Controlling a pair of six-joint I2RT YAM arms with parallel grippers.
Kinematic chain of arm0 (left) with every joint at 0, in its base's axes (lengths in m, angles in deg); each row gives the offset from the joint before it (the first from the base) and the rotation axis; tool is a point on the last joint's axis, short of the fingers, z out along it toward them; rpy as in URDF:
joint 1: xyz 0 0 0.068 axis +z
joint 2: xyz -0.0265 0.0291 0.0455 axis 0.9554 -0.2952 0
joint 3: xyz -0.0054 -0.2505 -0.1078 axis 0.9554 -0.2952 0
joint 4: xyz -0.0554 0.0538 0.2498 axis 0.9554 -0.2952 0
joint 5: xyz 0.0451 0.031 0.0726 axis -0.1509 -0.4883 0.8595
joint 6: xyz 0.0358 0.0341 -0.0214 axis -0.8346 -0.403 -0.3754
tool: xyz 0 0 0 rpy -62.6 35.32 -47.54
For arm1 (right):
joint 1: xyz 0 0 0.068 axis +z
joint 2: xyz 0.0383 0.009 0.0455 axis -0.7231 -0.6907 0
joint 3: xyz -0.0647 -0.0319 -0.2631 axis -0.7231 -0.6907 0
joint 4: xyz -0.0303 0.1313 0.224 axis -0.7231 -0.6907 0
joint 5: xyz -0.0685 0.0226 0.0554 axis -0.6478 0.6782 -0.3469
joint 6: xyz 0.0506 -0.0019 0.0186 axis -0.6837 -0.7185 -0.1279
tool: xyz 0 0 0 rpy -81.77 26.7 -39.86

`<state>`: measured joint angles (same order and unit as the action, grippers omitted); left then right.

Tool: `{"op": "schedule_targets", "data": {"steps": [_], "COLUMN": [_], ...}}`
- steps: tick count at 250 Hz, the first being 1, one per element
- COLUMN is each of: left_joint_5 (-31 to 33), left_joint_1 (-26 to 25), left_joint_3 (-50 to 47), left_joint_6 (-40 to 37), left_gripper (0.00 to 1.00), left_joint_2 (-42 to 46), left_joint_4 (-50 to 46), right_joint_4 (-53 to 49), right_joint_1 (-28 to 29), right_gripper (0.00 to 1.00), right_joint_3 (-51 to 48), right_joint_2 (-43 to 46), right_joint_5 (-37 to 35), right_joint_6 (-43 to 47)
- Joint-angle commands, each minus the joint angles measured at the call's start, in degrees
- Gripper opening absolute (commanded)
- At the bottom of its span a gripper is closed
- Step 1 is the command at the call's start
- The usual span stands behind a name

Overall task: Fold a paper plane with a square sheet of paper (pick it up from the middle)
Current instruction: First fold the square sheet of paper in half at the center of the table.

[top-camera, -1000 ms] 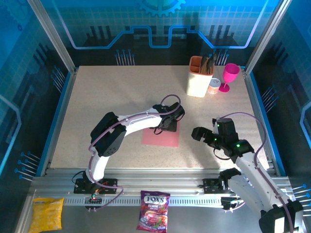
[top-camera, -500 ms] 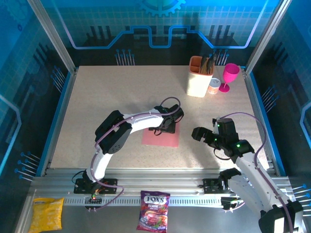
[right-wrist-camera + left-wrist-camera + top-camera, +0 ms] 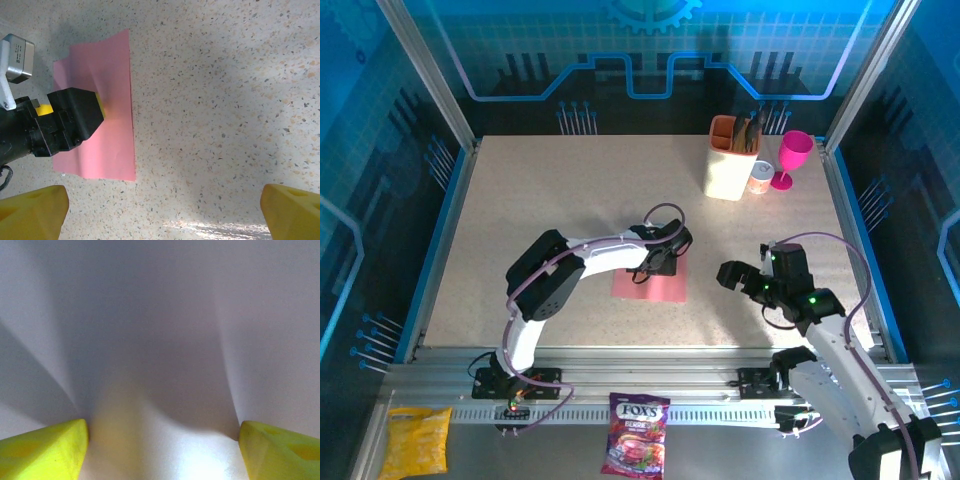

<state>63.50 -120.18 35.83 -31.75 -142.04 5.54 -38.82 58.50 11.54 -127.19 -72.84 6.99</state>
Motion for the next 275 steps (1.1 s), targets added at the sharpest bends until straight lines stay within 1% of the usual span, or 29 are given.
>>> {"op": "schedule_targets", "data": {"steps": [1,32,65,89,118,144,163,179,209,226,246,275], "left_joint_5": [-2.8,-2.6,-3.3,-4.8,-6.4,-8.9,-12.6,-15.8,-20.7,-21.3,-20.4,-16.8], "left_joint_1": [0.3,0.3,-0.1,-0.5,-1.7,-3.0,-3.4,-3.5,-3.4,-3.5,-3.4,-3.4], "left_joint_3": [-3.8,-3.8,-3.9,-3.9,-4.2,-5.5,-8.1,-12.0,-21.3,-25.6,-29.2,-32.1], "left_joint_6": [-0.7,-1.6,-3.8,-5.6,-7.1,-6.2,-3.7,-0.6,6.8,10.0,12.0,11.7], "left_gripper": [0.77,0.68,0.56,0.47,0.39,0.37,0.38,0.38,0.38,0.38,0.38,0.39], "left_joint_2": [-2.0,1.0,6.0,9.7,14.4,18.6,21.3,23.5,25.6,25.4,24.7,23.8], "left_joint_4": [-4.9,-4.6,-3.2,-1.8,0.5,3.9,8.3,14.2,28.4,34.8,39.3,40.7], "right_joint_4": [-1.1,-1.1,-1.2,-1.0,-0.7,-0.5,-0.4,-0.5,-0.6,-0.7,-0.5,1.1], "right_joint_1": [-0.9,-1.1,-1.2,-1.4,-1.4,-1.5,-1.6,-1.7,-1.8,-1.9,-1.9,-1.9], "right_gripper": [0.99,0.99,0.99,0.99,0.99,0.99,0.99,0.99,0.99,0.99,0.99,0.99], "right_joint_3": [0.6,0.7,0.5,0.3,0.1,0.2,0.4,0.6,0.6,0.7,0.6,0.7], "right_joint_2": [0.6,0.6,0.6,0.6,0.4,0.1,-0.3,-0.6,-1.0,-1.4,-2.0,-3.2], "right_joint_5": [0.9,1.1,1.2,1.2,1.5,1.5,1.6,1.6,1.6,1.7,2.2,5.3], "right_joint_6": [0.9,1.0,1.1,1.0,0.8,0.8,1.0,1.1,1.2,1.5,2.0,3.6]}}
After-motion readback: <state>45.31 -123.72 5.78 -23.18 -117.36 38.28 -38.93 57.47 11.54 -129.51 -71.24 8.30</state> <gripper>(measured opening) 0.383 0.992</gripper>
